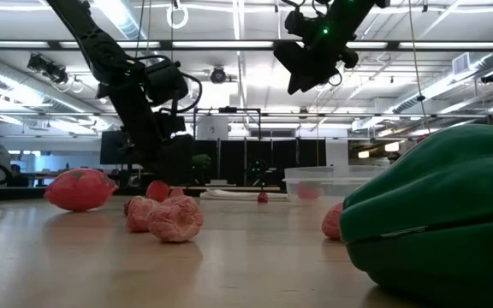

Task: Pick and placing Produce into tupperware
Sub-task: Put the red strawberry into the transparent bin, then put the top red cherry into the transparent bin

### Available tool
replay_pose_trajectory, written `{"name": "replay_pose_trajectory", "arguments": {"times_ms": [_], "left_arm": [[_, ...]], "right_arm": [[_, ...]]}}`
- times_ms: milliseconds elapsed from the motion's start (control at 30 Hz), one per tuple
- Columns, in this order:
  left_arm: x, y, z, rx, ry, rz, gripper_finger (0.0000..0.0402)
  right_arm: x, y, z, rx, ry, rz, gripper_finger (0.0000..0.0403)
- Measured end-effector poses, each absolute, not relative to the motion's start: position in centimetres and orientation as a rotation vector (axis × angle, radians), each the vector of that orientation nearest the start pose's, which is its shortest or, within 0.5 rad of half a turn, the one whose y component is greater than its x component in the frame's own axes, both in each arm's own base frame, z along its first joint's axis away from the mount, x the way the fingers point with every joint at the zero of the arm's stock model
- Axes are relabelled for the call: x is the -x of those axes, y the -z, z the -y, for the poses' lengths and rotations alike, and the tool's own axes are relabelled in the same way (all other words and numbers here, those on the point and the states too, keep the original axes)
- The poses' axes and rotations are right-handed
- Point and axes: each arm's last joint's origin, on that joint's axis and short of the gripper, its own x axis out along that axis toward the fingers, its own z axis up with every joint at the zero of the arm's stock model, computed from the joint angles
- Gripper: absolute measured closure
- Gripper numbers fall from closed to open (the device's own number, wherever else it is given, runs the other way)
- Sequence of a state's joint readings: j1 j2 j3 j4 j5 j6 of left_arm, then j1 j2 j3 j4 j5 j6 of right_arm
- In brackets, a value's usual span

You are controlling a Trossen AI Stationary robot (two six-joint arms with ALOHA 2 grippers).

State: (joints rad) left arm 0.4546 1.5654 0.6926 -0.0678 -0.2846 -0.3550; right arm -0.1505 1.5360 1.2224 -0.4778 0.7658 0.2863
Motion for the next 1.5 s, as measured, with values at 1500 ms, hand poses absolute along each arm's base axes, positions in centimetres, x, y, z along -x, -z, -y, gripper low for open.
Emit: {"name": "replay_pose_trajectory", "arguments": {"times_ms": [1500], "left_arm": [[-45.6, -19.5, -5.3, -0.024, -0.333, -0.398, 0.0296]], "right_arm": [[-24.4, -32.1, 5.5, 0.071, 1.398, -0.556, 0.0206]]}}
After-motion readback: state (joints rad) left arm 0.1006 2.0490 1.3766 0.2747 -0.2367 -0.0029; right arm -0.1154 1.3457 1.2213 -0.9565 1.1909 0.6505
